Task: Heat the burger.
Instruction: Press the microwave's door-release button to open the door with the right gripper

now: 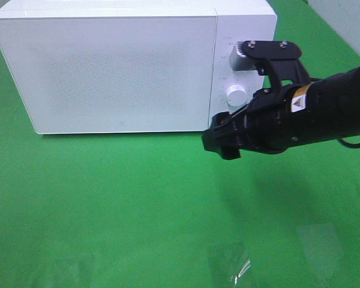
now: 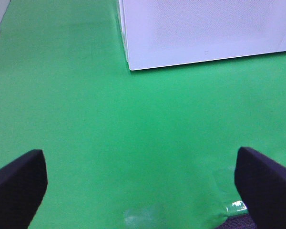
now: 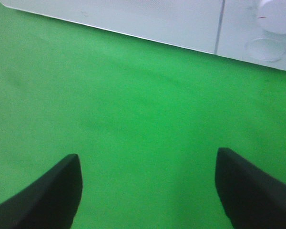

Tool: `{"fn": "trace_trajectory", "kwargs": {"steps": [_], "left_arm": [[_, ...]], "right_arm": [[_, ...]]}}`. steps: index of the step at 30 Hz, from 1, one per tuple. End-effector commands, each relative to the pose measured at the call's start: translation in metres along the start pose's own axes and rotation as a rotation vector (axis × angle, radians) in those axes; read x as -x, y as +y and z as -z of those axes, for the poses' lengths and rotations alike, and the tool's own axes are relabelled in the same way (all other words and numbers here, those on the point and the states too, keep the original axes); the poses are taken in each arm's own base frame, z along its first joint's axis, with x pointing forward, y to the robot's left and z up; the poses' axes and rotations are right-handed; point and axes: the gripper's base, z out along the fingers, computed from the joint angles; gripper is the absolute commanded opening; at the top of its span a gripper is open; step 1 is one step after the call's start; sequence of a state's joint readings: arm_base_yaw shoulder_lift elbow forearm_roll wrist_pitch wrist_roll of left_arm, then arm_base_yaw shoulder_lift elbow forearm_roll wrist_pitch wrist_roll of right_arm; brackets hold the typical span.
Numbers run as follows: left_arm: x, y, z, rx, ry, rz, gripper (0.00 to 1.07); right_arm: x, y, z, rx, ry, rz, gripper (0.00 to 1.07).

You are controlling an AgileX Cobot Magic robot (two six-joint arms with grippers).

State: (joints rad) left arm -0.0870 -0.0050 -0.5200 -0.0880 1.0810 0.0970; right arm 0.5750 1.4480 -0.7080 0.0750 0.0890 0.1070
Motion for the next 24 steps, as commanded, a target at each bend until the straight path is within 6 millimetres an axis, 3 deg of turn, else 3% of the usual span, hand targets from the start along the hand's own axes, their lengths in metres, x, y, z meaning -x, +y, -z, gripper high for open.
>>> {"fn": "trace_trajectory", "kwargs": {"steps": [1, 4, 5, 6, 9, 11, 15, 18, 20, 23, 24], "left_arm": [[-0.001, 0.0, 0.002, 0.005, -0.027, 0.002, 1.0], [-0.001, 0.0, 0.002, 0.005, -0.027, 0.002, 1.0], [-0.001, 0.0, 0.002, 0.005, -0.027, 0.002, 1.0], [-0.001, 0.0, 0.002, 0.005, -0.027, 0.002, 1.0], [-0.001, 0.0, 0.002, 0.005, -0.027, 0.002, 1.0], [-0.001, 0.0, 0.002, 0.005, -0.027, 0.002, 1.0], [-0.001, 0.0, 0.002, 0.005, -0.027, 0.002, 1.0], [-0.001, 0.0, 0.002, 0.005, -0.027, 0.002, 1.0], [-0.001, 0.0, 0.002, 0.005, -0.027, 0.002, 1.0], [-0.001, 0.0, 0.002, 0.005, -0.027, 0.002, 1.0], [-0.001, 0.0, 0.002, 0.005, -0.027, 0.002, 1.0]], "right_arm": [[0.002, -0.011, 0.017, -0.039, 0.028, 0.04, 0.74], [0.004, -0.021, 0.046, -0.09, 0.055, 0.08, 0.74], [0.004, -0.021, 0.046, -0.09, 0.055, 0.08, 0.74], [0.003, -0.024, 0.062, -0.114, 0.068, 0.097, 0.74], [0.0, -0.026, 0.075, -0.136, 0.099, 0.119, 0.74], [-0.009, -0.027, 0.104, -0.168, 0.159, 0.124, 0.74], [-0.018, -0.028, 0.127, -0.19, 0.214, 0.114, 0.74], [-0.02, -0.028, 0.133, -0.192, 0.216, 0.112, 0.74], [-0.03, -0.029, 0.154, -0.21, 0.252, 0.09, 0.74], [-0.034, -0.029, 0.164, -0.215, 0.255, 0.086, 0.74], [-0.039, -0.029, 0.177, -0.218, 0.241, 0.079, 0.74]]}}
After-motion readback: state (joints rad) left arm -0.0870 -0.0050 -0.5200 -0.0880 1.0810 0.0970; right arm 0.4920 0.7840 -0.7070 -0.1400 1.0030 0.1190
